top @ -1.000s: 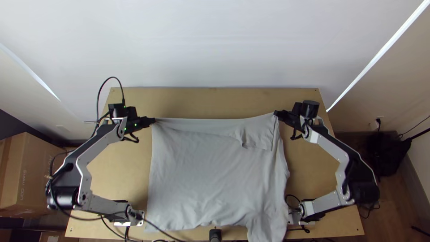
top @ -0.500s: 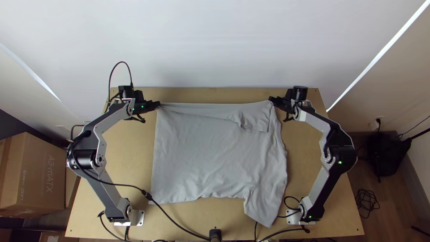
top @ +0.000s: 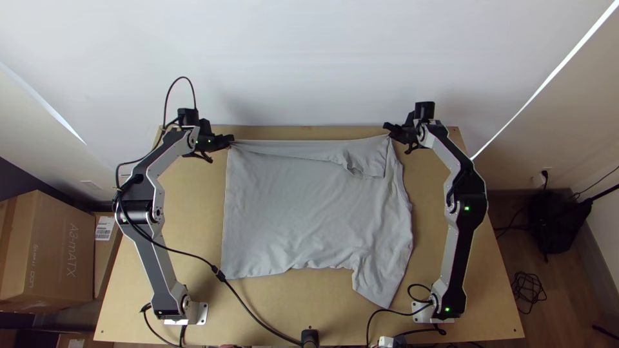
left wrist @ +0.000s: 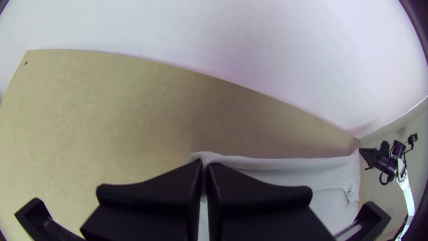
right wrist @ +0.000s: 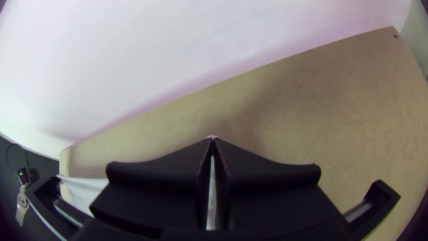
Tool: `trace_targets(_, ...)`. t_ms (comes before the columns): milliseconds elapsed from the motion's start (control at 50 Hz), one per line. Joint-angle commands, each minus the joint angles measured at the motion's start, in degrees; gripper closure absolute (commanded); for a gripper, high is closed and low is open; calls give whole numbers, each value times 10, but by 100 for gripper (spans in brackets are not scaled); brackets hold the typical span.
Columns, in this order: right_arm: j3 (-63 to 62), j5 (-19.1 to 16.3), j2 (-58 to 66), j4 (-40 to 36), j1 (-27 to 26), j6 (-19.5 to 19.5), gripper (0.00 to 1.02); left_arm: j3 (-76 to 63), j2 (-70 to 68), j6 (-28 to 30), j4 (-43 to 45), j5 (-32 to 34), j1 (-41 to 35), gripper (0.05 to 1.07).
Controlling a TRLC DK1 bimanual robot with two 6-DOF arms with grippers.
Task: Fold the t-shirt
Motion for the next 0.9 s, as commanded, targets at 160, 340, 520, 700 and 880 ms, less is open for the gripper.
trace_targets(160, 81, 13, 5, -86, -8, 11, 100, 45, -16, -11, -105, 12, 8, 105)
trace_targets(340, 80, 13, -29, -137, -7, 10, 100, -6, -61, -6, -111, 22, 15, 105)
trace_targets(520, 74, 13, -60, -208, -6, -5, 100, -53, -100, -4, -103, 29, 16, 105)
trace_targets(700, 27, 13, -100, -219, -6, -15, 100, -106, -135, 0, -83, 31, 13, 105)
trace_targets(880, -26, 13, -143, -217, 0, -18, 100, -155, -161, 3, -64, 32, 11, 105)
